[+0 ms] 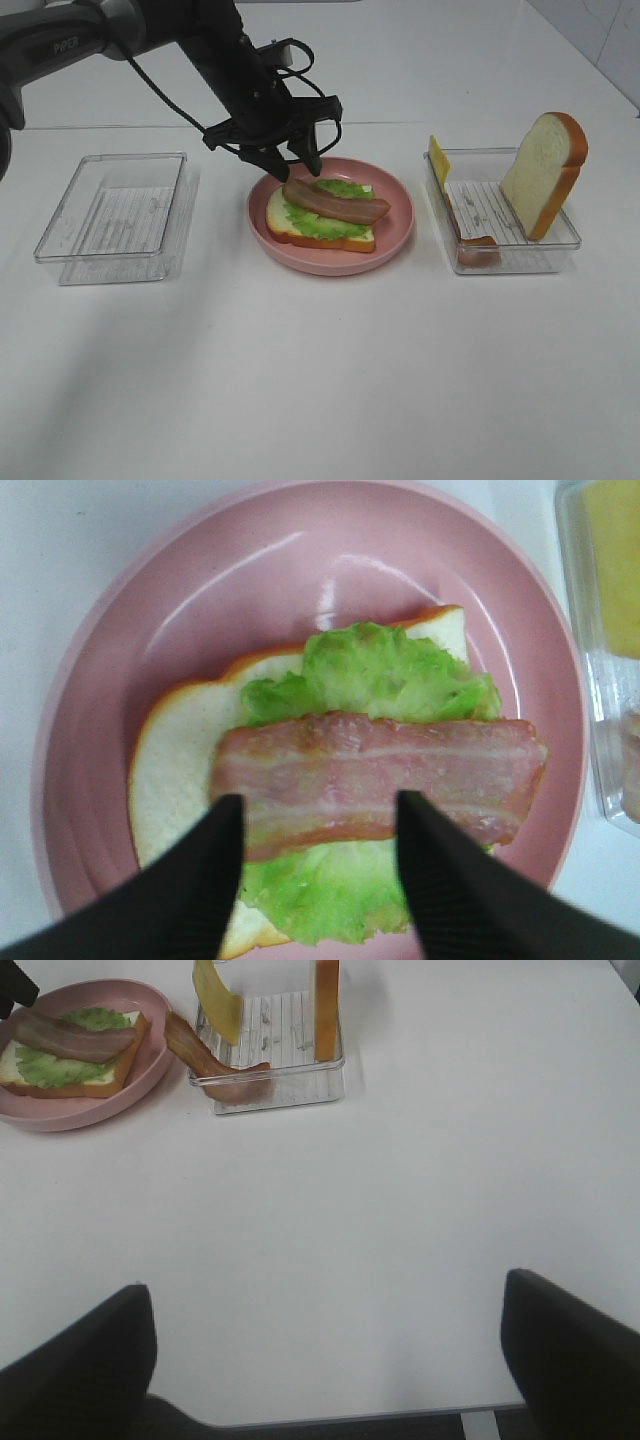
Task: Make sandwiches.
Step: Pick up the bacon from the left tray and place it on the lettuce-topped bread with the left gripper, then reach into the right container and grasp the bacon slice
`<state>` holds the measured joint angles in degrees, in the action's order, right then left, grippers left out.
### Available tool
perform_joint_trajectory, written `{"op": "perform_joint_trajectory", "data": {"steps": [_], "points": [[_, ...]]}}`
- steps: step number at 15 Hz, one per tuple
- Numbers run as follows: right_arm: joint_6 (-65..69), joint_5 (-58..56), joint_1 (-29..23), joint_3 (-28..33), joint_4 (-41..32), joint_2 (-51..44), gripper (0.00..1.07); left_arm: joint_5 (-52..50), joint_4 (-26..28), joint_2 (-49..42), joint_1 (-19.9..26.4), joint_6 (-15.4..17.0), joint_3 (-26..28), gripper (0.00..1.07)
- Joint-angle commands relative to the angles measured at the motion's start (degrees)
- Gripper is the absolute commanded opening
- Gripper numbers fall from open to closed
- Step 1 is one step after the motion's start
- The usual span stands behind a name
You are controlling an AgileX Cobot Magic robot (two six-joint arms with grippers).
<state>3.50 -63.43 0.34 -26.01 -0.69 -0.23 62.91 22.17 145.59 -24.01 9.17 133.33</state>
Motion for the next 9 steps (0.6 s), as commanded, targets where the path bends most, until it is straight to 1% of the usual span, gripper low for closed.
{"op": "perform_joint_trajectory", "data": {"steps": [1,3,5,6,7,9], "points": [[-0.23,0.46,0.29,0.23,-0.17,-1.78,0.89,0.8,0.29,-0.23,-0.29,0.63,0.17,1.03],[-0.23,0.46,0.29,0.23,-0.17,-1.78,0.89,3.38,-0.74,-0.63,-0.29,0.74,1.15,1.01],[-0.23,0.46,0.29,0.23,-0.17,-1.78,0.89,9.91,-5.67,-2.18,-0.29,1.03,5.61,1.01],[-0.23,0.46,0.29,0.23,-0.17,-1.78,0.89,12.55,-8.42,-2.98,-0.29,1.95,7.79,1.01],[-0.23,0.46,0.29,0.23,-0.17,-1.78,0.89,12.66,-9.97,-3.61,-0.29,2.01,8.48,1.01],[-0.23,0.46,0.29,0.23,-0.17,-1.78,0.89,12.66,-12.95,-8.08,-0.29,2.06,8.54,1.01]]}}
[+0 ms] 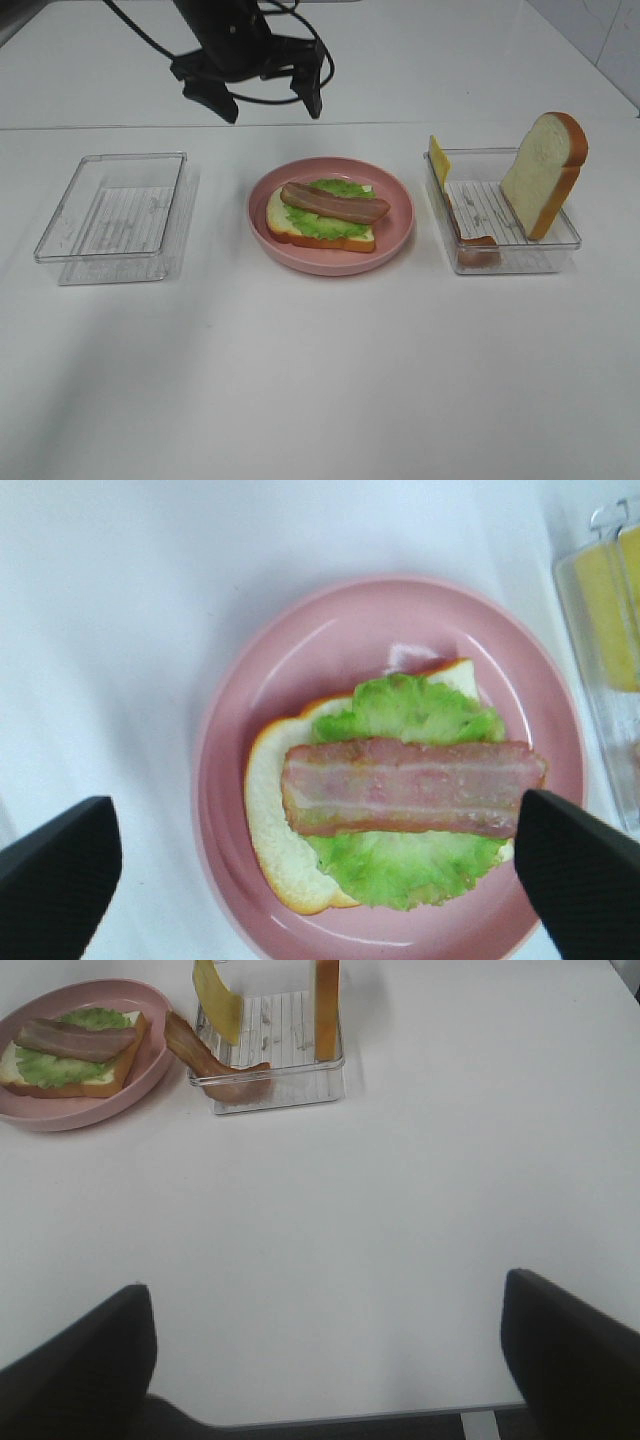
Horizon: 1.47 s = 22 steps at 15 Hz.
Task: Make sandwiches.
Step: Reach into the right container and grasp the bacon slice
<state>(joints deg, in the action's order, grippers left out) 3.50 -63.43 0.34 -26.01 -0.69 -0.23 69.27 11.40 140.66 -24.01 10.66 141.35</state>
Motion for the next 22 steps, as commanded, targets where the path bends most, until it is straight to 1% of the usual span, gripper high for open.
{"op": "perform_joint_trajectory", "data": {"steps": [1,3,4,5,7,8,9,11,12,13,14,15,16,17,18,20,21,22], "points": [[-0.23,0.46,0.29,0.23,-0.17,-1.78,0.89,6.3,-3.27,-5.9,0.0,0.52,-0.57,1.01],[-0.23,0.46,0.29,0.23,-0.17,-1.78,0.89,6.3,-4.98,-10.2,0.34,0.11,-4.7,1.01],[-0.23,0.46,0.29,0.23,-0.17,-1.78,0.89,6.3,-7.05,-13.58,0.57,-0.4,-9.74,1.01],[-0.23,0.46,0.29,0.23,-0.17,-1.78,0.89,6.3,-9.85,-19.14,2.06,-0.92,-17.82,1.01],[-0.23,0.46,0.29,0.23,-0.17,-1.78,0.89,6.3,-11.4,-26.64,5.21,-0.92,-28.71,1.01],[-0.23,0.46,0.29,0.23,-0.17,-1.78,0.89,6.3,-11.97,-28.65,5.84,-0.97,-30.94,1.01],[-0.23,0.46,0.29,0.23,-0.17,-1.78,0.89,6.25,-13.98,-34.43,8.19,-0.97,-39.36,1.01],[-0.23,0.46,0.29,0.23,-0.17,-1.78,0.89,6.25,-16.21,-42.69,11.57,-1.2,-49.73,1.01],[-0.23,0.46,0.29,0.23,-0.17,-1.78,0.89,6.19,-16.56,-44.98,12.2,-1.26,-51.91,1.01],[-0.23,0.46,0.29,0.23,-0.17,-1.78,0.89,4.01,-17.07,-53.92,15.41,-1.38,-62.22,1.01],[-0.23,0.46,0.29,0.23,-0.17,-1.78,0.89,3.38,-17.07,-55.75,16.27,-1.38,-64.23,1.01],[-0.23,0.46,0.29,0.23,-0.17,-1.78,0.89,2.06,-16.9,-60.28,18.05,-1.38,-68.7,1.01],[-0.23,0.46,0.29,0.23,-0.17,-1.78,0.89,1.66,-16.84,-62.57,18.96,-1.43,-71.16,1.01],[-0.23,0.46,0.29,0.23,-0.17,-1.78,0.89,0.17,-16.79,-70.76,22.46,-2.23,-80.44,1.0],[-0.23,0.46,0.29,0.23,-0.17,-1.78,0.89,-0.23,-16.73,-73.17,23.38,-2.35,-82.85,1.0],[-0.23,0.46,0.29,0.23,-0.17,-1.78,0.89,-1.95,-15.81,-82.51,25.95,-2.41,-90.99,1.0],[-0.23,0.46,0.29,0.23,-0.17,-1.78,0.89,-2.58,-15.41,-85.03,26.47,-2.41,-93.05,1.0],[-0.23,0.46,0.29,0.23,-0.17,-1.78,0.89,-4.87,-14.04,-93.85,26.81,-2.23,-99.24,1.0]]}}
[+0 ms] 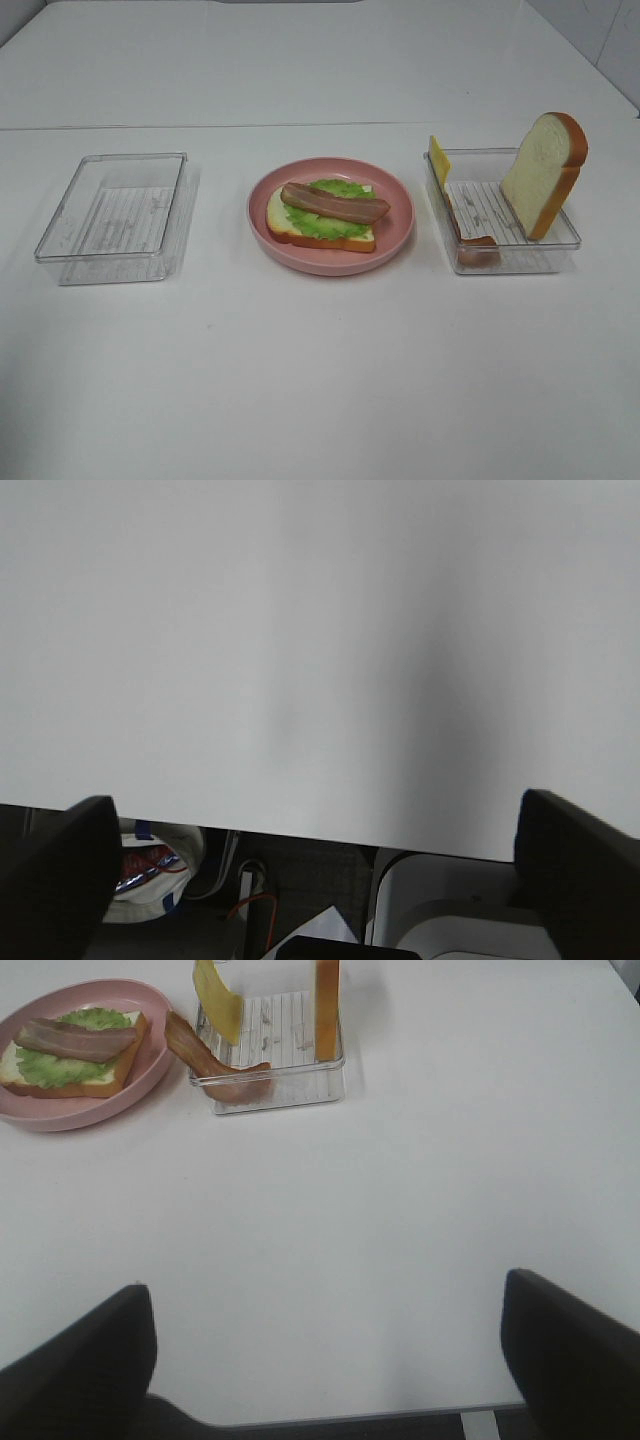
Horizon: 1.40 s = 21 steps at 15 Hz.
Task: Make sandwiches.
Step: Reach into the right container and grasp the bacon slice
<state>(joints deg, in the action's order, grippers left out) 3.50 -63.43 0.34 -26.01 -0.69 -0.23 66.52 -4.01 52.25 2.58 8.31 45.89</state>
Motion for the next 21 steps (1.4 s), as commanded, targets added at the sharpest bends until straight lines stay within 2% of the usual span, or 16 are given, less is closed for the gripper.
{"op": "perform_joint_trajectory", "data": {"steps": [1,3,4,6,7,10,21], "points": [[-0.23,0.46,0.29,0.23,-0.17,-1.78,0.89,-2.52,1.83,-7.85,0.23,0.11,-5.04,1.0],[-0.23,0.46,0.29,0.23,-0.17,-1.78,0.89,-2.58,3.5,-18.28,0.23,-0.74,-8.48,1.0],[-0.23,0.46,0.29,0.23,-0.17,-1.78,0.89,-2.41,4.01,-20.23,0.23,-1.32,-8.94,1.0],[-0.23,0.46,0.29,0.23,-0.17,-1.78,0.89,-2.12,5.16,-25.04,0.23,-4.81,-10.03,1.0],[-0.23,0.46,0.29,0.23,-0.17,-1.78,0.89,-2.52,7.22,-30.31,0.23,-9.91,-12.95,1.0],[-0.23,0.46,0.29,0.23,-0.17,-1.78,0.89,-4.76,10.14,-33.4,0.23,-15.01,-16.1,1.0],[-0.23,0.46,0.29,0.23,-0.17,-1.78,0.89,-4.7,10.37,-33.63,0.23,-15.47,-16.1,1.0]]}}
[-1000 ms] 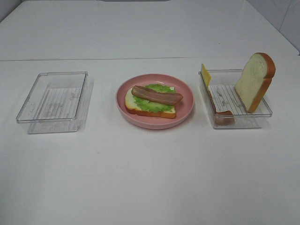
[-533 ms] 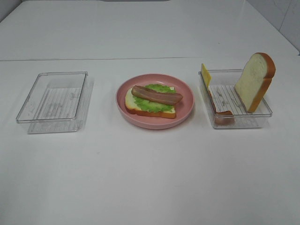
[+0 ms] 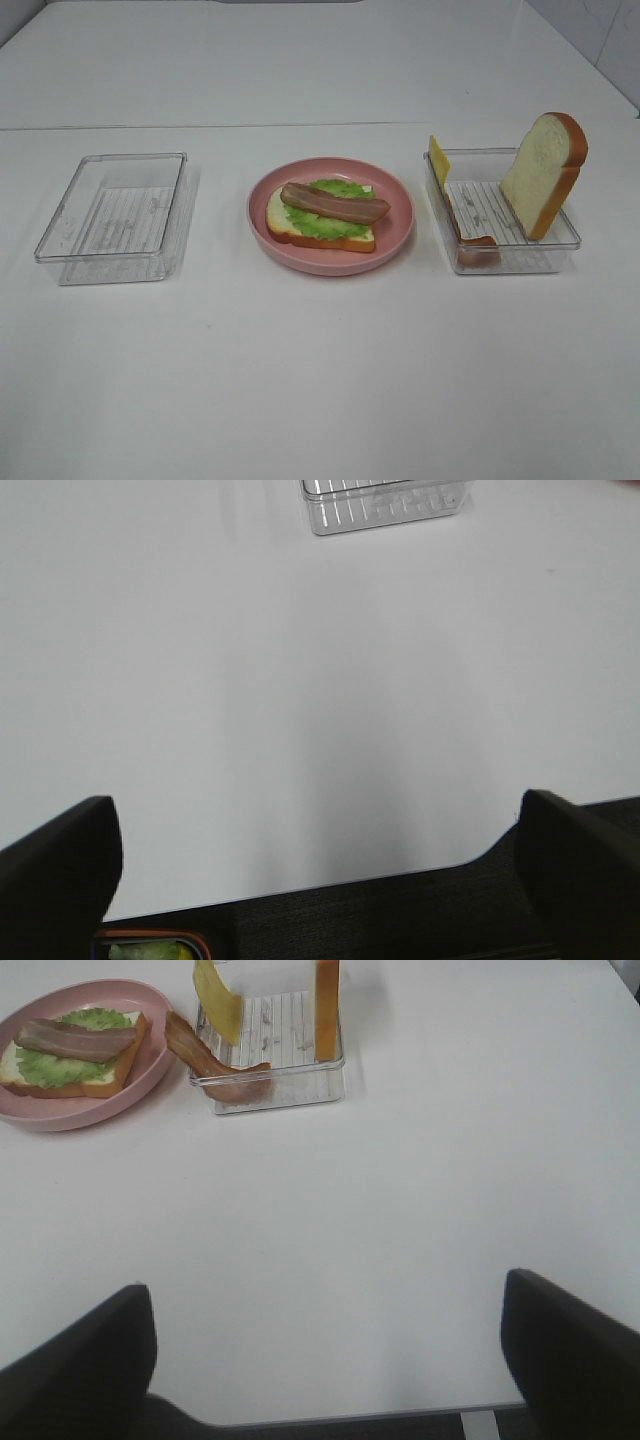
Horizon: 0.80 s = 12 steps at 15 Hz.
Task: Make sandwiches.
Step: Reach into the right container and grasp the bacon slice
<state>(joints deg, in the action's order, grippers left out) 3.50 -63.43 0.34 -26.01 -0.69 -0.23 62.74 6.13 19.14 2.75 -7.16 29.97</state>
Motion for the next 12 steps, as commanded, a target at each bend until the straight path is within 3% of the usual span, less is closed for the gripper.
{"op": "perform_joint_trajectory", "data": {"steps": [1,4,9,12], "points": [[-0.23,0.46,0.29,0.23,-0.17,-1.78,0.89,-0.92,0.23,-0.52,0.06,0.0,-0.17,1.0],[-0.23,0.46,0.34,0.23,-0.17,-1.78,0.89,-0.92,0.23,-2.06,0.06,0.0,-0.17,1.0],[-0.23,0.46,0.4,0.23,-0.17,-1.78,0.89,-0.97,0.23,-19.88,0.06,0.0,-0.17,1.0],[-0.23,0.46,0.34,0.23,-0.11,-1.72,0.89,-1.03,0.11,-20.51,0.06,0.0,-0.11,1.0]]}}
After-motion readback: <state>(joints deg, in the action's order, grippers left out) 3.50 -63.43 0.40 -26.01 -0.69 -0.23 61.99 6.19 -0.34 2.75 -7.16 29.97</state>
